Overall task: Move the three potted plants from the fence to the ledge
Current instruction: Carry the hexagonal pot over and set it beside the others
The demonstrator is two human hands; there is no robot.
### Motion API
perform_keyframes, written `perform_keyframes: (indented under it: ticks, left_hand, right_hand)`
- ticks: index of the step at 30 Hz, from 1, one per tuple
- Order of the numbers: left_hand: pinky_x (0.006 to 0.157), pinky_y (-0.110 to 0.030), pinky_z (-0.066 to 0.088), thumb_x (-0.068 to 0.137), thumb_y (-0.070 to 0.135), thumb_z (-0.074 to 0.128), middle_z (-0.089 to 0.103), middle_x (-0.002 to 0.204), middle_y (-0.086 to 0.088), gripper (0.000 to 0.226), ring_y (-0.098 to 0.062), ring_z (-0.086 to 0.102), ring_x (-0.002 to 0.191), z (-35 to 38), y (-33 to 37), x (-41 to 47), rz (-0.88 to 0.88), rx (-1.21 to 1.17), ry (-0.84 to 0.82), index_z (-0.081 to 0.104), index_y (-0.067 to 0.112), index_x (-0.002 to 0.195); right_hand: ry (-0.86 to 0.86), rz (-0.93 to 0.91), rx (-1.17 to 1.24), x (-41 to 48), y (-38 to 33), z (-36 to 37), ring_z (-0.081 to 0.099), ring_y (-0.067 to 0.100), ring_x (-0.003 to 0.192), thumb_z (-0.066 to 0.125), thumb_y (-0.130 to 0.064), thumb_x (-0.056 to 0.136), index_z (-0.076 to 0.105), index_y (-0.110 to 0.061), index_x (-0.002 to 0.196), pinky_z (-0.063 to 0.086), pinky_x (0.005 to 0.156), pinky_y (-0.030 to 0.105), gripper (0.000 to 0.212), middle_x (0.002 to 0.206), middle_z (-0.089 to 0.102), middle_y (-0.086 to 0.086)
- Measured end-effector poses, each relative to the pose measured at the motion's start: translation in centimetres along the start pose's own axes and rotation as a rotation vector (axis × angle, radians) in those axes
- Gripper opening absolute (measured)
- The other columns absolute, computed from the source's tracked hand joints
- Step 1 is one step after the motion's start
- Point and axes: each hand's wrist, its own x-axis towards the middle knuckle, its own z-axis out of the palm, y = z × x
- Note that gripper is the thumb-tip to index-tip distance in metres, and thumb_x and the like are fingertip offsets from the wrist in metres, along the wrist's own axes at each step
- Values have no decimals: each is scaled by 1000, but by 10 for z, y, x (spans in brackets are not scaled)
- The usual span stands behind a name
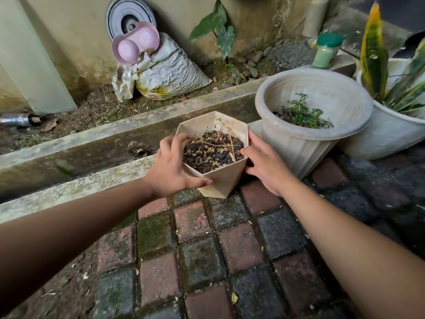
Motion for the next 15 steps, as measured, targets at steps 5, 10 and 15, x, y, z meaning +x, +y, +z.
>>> perform_keyframes:
  ticks: [5,10,15]
  left_hand:
    - [125,-65,28,49,91,70,18,153,-6,123,-45,28,149,-1,7,-5,-33,-24,-45,15,43,148]
    - [123,-48,24,69,78,70,14,157,-5,109,-40,28,150,-8,5,-5,-20,-117,-104,14,39,154]
    - [118,-38,21,85,74,60,16,159,-5,94,-35,27,151,-11,4,-3,-10,-150,-129,12,35,157]
  right_hand:
    - [19,-2,-55,-1,-6,-2,64,28,130,56,-46,77,49,-74,132,44,113,68,62,132,72,-17]
    - [141,-52,-234,-6,-8,10,70,29,109,41,-45,87,35,-56,153,55,98,59,67,133,69,-15]
    - [227,-134,-395,-8,-10,13,59,12,83,41,-24,106,30,-29,164,50,78,34,59,123,65,-8]
